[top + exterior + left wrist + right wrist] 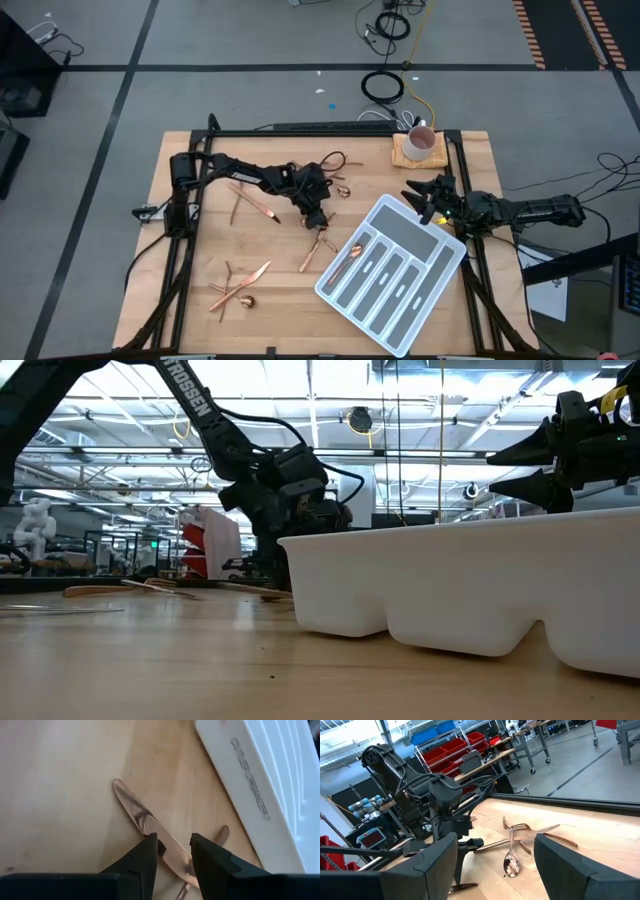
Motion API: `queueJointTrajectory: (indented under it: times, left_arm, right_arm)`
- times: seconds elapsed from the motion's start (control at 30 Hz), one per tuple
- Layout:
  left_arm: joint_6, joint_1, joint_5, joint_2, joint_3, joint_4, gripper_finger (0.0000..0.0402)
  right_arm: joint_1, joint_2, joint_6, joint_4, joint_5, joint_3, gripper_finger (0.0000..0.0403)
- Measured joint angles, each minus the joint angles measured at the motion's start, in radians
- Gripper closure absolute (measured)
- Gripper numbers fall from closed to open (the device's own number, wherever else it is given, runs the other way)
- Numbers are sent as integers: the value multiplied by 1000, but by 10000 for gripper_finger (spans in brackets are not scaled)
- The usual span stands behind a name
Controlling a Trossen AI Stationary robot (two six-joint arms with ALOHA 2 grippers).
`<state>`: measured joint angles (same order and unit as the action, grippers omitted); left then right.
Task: Sort silverware
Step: Put the gold table knife into the cutlery tray
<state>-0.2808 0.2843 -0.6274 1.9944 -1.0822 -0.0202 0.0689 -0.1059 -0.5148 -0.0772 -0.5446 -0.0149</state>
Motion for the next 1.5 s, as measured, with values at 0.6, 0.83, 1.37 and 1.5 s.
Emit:
queueJointTrajectory:
  times: [0.6,0.83,1.37,1.5]
  left_arm:
    - [-134,53,33,-19,-3,-34,276]
    - [-134,37,45,-19,-3,2,276]
    - [-184,8,-1,37,-2,128,276]
    - [-190,-6,-29,45,-2,146,276]
  right_arm:
    - [0,-1,4,0,0,0,156]
    - [0,-1,3,0,0,0,156]
    - [0,-8,-7,0,0,0,156]
    - [0,-8,-4,0,0,0,156]
